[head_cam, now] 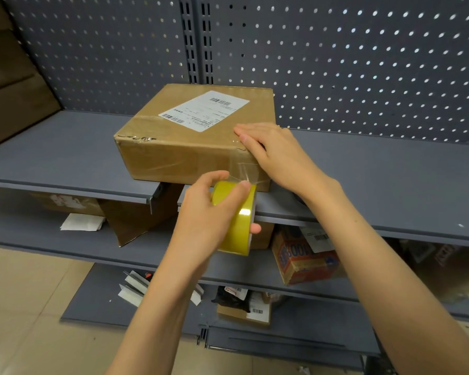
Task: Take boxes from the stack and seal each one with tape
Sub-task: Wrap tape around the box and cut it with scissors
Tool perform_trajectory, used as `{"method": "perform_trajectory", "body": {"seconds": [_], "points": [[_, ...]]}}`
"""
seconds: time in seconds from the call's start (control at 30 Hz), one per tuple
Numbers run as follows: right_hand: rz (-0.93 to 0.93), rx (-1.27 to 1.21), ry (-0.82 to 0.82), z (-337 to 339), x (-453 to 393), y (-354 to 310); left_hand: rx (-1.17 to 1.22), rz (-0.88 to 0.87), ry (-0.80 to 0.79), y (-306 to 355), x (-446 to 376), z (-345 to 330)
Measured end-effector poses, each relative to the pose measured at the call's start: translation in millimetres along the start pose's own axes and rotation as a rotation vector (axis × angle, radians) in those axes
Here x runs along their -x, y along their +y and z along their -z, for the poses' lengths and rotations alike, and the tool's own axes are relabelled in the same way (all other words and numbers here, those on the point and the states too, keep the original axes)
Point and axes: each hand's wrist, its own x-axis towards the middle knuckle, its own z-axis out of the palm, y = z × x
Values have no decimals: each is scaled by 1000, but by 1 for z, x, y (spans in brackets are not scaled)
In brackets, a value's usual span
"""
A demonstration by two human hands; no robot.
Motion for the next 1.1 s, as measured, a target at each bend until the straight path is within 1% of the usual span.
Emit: {"method": "perform_trajectory", "body": {"seconds": [0.17, 0.33, 0.47, 0.57, 0.63, 0.7, 0.73, 0.77, 0.83, 0.87, 0.93, 0.97, 1.03, 1.1], "points": [[-7, 4, 3, -1, 0, 0, 21, 79, -72, 6, -10, 7], [-3, -10, 20, -2, 0, 1, 7, 79, -114, 8, -15, 9], [5, -5, 42, -5, 1, 2, 36, 77, -121, 6, -13, 9], [19, -18, 74, -10, 2, 3, 88, 76, -96, 3, -9, 8], [9, -117, 74, -9, 4, 1, 124, 80, -63, 0, -7, 5], [-92, -322, 98, 2, 8, -4, 122, 73, -45, -2, -6, 3], [-147, -405, 142, 8, 10, -5, 116, 68, -43, -2, -5, 3], [-181, -437, 205, 13, 14, -3, 114, 65, -44, -2, -5, 2], [-222, -307, 308, 21, 24, 6, 120, 63, -43, -1, -5, 2], [-260, -194, 315, 23, 29, 13, 123, 64, -42, -2, -5, 2], [-373, 29, 242, 25, 41, 26, 125, 63, -45, -2, -5, 2], [-434, 104, 191, 24, 47, 32, 120, 61, -46, -3, -5, 2], [-524, 194, 99, 24, 55, 37, 108, 56, -45, -4, -5, 2], [-567, 252, 33, 21, 62, 36, 112, 58, -46, -5, -6, 3]]}}
